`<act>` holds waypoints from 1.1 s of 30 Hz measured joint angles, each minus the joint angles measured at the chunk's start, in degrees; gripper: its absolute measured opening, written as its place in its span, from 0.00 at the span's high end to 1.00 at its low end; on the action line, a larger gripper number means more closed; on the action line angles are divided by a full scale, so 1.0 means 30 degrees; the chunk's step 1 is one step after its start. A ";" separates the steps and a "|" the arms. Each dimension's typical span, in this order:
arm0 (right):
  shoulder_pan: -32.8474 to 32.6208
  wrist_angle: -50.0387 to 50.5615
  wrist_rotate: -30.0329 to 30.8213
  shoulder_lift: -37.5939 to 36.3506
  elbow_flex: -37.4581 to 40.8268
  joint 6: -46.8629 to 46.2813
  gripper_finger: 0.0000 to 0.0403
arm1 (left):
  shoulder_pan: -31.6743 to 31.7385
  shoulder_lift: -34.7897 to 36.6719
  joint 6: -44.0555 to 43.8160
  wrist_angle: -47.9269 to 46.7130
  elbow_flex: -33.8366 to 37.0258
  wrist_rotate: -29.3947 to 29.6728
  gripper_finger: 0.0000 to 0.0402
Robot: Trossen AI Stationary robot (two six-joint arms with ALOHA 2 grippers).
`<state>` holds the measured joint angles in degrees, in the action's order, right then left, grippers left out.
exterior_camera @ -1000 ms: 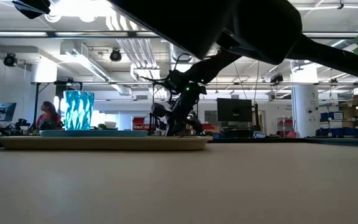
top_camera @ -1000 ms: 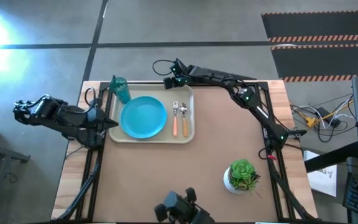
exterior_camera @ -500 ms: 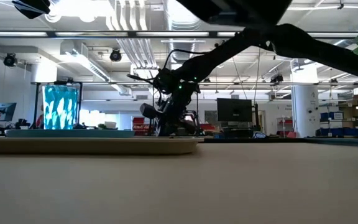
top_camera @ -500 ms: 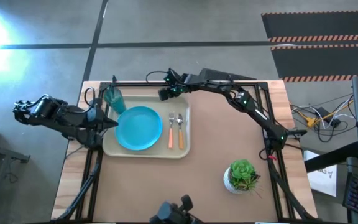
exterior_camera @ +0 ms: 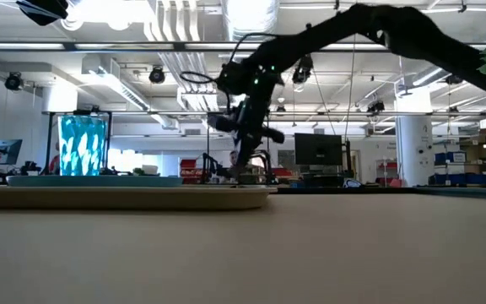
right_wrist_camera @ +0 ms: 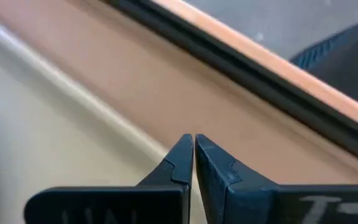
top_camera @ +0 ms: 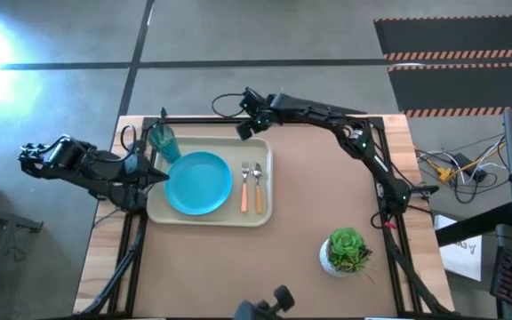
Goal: Pick and place plate/cup/fork/spoon on tray
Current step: Move the white serving tray to the center of the table
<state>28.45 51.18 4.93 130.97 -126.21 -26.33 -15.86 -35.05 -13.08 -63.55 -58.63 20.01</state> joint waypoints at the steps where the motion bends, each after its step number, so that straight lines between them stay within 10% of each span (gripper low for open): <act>1: -0.0136 0.0746 -0.0149 -0.0315 0.0000 0.0006 0.98 | 0.0000 0.0000 0.0000 0.0007 0.0000 0.0000 1.00; 13: -0.1787 0.6193 -0.0026 -0.0973 0.0247 -0.0781 0.98 | -0.0003 0.0000 0.0000 0.0007 0.0000 -0.0007 1.00; 33: -0.2827 0.2081 -0.0796 -0.0936 0.3781 -0.2046 0.98 | -0.0001 -0.0022 0.0000 0.0016 0.0000 -0.0007 1.00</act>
<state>19.96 57.43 2.54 128.16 -114.87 -32.46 -15.86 -35.11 -13.08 -63.50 -58.63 19.99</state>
